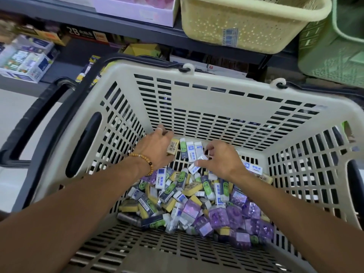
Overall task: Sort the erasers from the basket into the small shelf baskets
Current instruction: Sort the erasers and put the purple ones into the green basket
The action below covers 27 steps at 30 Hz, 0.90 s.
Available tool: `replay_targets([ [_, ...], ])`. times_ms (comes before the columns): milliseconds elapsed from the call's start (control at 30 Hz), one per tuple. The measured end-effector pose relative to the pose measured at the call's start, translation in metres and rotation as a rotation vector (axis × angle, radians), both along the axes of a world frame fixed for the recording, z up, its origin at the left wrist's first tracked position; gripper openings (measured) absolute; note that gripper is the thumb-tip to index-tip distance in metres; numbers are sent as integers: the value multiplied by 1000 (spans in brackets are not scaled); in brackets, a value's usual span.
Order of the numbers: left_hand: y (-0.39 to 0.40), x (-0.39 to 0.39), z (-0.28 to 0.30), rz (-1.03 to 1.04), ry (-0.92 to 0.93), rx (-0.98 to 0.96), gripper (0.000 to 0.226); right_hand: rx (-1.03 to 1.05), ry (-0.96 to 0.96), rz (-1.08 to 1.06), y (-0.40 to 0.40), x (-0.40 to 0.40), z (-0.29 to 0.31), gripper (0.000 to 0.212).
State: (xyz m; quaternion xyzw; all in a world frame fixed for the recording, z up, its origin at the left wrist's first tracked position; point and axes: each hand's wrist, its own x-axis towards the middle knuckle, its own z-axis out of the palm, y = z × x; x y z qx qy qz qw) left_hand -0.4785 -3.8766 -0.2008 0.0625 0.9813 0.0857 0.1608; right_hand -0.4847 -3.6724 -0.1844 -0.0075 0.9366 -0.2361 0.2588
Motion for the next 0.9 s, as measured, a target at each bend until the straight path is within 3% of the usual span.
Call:
replay_targets([
  [200, 0, 0, 0, 56, -19, 99, 58, -64, -110, 48, 1, -4, 2, 30],
  [300, 2, 0, 0, 71, -1, 107, 58, -174, -135, -42, 12, -10, 8, 12],
  [467, 12, 4, -7, 21, 70, 42, 60, -80, -18, -83, 13, -20, 8, 20],
  [567, 12, 6, -8, 2, 51, 35, 67, -152, -23, -128, 4, -18, 3, 24],
  [900, 16, 10, -4, -140, 30, 56, 51, -83, 328, -177, 7, -8, -2, 20],
])
